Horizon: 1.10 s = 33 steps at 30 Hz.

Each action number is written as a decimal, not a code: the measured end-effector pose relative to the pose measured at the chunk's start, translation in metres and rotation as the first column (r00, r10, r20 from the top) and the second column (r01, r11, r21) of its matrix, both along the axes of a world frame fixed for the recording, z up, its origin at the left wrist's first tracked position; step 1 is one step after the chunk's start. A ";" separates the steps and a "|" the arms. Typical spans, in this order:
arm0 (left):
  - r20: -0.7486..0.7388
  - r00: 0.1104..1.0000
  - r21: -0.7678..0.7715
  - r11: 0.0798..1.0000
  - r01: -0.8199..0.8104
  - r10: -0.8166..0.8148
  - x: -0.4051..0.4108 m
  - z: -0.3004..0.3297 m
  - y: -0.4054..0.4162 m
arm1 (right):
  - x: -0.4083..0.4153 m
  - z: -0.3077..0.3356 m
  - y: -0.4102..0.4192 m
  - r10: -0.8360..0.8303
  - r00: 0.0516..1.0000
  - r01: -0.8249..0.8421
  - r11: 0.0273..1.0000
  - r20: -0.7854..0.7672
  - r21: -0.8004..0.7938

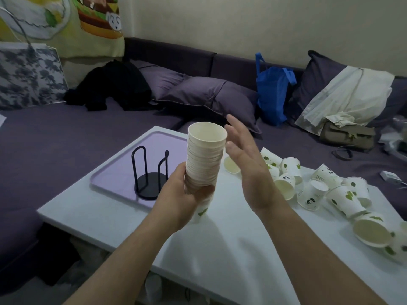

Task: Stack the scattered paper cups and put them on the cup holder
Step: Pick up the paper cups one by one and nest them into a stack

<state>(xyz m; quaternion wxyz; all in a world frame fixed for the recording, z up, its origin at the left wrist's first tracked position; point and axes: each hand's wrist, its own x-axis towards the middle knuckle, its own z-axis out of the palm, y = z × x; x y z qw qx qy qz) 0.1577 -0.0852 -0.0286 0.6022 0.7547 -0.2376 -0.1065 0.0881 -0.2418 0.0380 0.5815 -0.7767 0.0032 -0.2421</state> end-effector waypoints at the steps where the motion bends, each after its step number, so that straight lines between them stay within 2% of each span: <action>1: -0.003 1.000 0.002 1.000 -0.004 0.004 0.001 0.000 0.000 | 0.006 -0.009 -0.006 -0.117 0.993 0.117 0.993 -0.015 -0.012; 3: -0.017 1.000 -0.011 1.000 -0.018 0.017 0.003 0.000 0.000 | 0.018 -0.031 -0.019 -0.344 0.929 0.315 0.927 -0.132 -0.201; 4: -0.021 0.999 -0.021 0.999 -0.029 0.029 0.004 0.000 0.000 | 0.024 -0.042 -0.025 -0.411 0.887 0.329 0.882 -0.210 -0.337; 7: 0.001 0.998 -0.026 0.998 -0.059 0.059 0.005 -0.001 -0.003 | 0.041 -0.074 -0.041 -0.494 0.778 0.186 0.772 -0.389 -0.608; 11: 0.008 0.998 -0.028 0.998 -0.060 0.061 0.007 -0.006 -0.005 | 0.063 -0.094 -0.057 -0.569 0.690 0.055 0.657 -0.447 -0.752; 16: 0.013 0.998 -0.027 0.998 -0.054 0.054 0.010 -0.009 -0.007 | 0.089 -0.094 -0.071 -0.665 0.606 0.008 0.553 -0.436 -0.833; 20: 0.016 0.998 -0.012 0.998 -0.054 0.054 0.012 -0.010 -0.007 | 0.097 -0.097 -0.078 -0.689 0.559 -0.026 0.540 -0.460 -0.841; 23: 0.016 0.998 -0.001 0.998 -0.058 0.058 0.011 -0.009 -0.008 | 0.087 -0.099 -0.073 -0.657 0.642 0.050 0.550 -0.395 -0.834; 25: 0.005 0.998 0.003 0.998 -0.056 0.056 0.010 -0.008 -0.008 | 0.077 -0.097 -0.067 -0.604 0.728 0.150 0.603 -0.325 -0.783; 29: -0.012 0.999 0.000 0.999 -0.047 0.047 0.007 -0.005 -0.006 | 0.052 -0.085 -0.054 -0.523 0.829 0.356 0.767 -0.198 -0.534; 31: -0.022 0.999 -0.005 0.999 -0.034 0.034 0.003 -0.003 -0.006 | 0.038 -0.073 -0.049 -0.539 0.835 0.470 0.804 -0.113 -0.363; 33: -0.030 0.999 -0.008 1.000 -0.017 0.017 0.000 -0.002 -0.006 | 0.028 -0.057 -0.045 -0.548 0.833 0.516 0.820 -0.082 -0.247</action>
